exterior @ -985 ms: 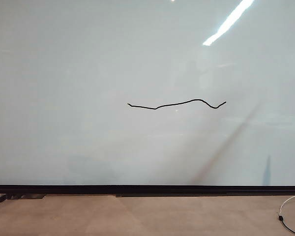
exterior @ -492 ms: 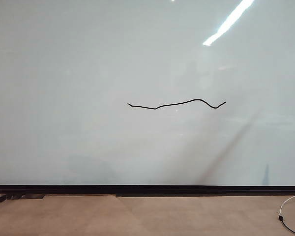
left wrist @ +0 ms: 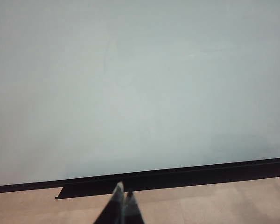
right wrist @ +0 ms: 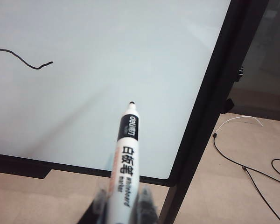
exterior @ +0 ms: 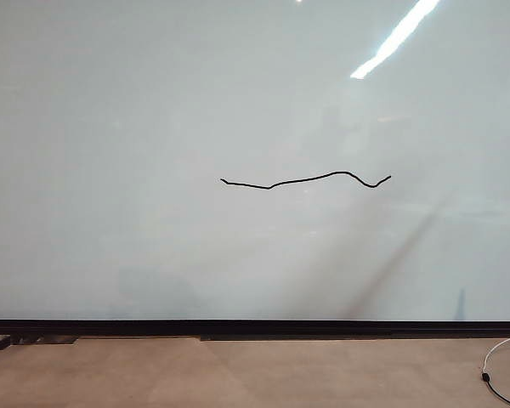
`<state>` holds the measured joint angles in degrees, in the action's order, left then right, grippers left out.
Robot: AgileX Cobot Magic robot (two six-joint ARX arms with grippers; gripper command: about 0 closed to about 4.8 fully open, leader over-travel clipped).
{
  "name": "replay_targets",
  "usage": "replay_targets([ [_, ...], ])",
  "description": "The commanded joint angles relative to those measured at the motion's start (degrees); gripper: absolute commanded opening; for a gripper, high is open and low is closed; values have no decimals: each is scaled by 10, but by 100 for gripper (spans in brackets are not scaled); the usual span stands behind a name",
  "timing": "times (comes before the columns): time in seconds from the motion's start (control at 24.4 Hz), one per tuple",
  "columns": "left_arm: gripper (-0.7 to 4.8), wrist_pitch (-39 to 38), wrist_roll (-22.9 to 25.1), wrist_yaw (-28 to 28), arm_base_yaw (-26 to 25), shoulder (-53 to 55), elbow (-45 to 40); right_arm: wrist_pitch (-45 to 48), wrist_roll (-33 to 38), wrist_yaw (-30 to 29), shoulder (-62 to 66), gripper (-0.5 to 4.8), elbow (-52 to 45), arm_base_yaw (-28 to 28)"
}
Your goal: Pick up the pen on the shelf to the right of the whiteboard and draw a straight line.
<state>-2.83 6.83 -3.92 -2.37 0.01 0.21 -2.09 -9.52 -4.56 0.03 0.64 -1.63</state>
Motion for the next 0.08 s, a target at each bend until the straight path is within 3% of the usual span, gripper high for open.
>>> replay_targets([
  [0.04,-5,3,1,-1,0,0,2,6,3,-1,0,-8,2,0],
  [0.08,-5,3,1,-1,0,0,2,6,3,-1,0,-8,2,0],
])
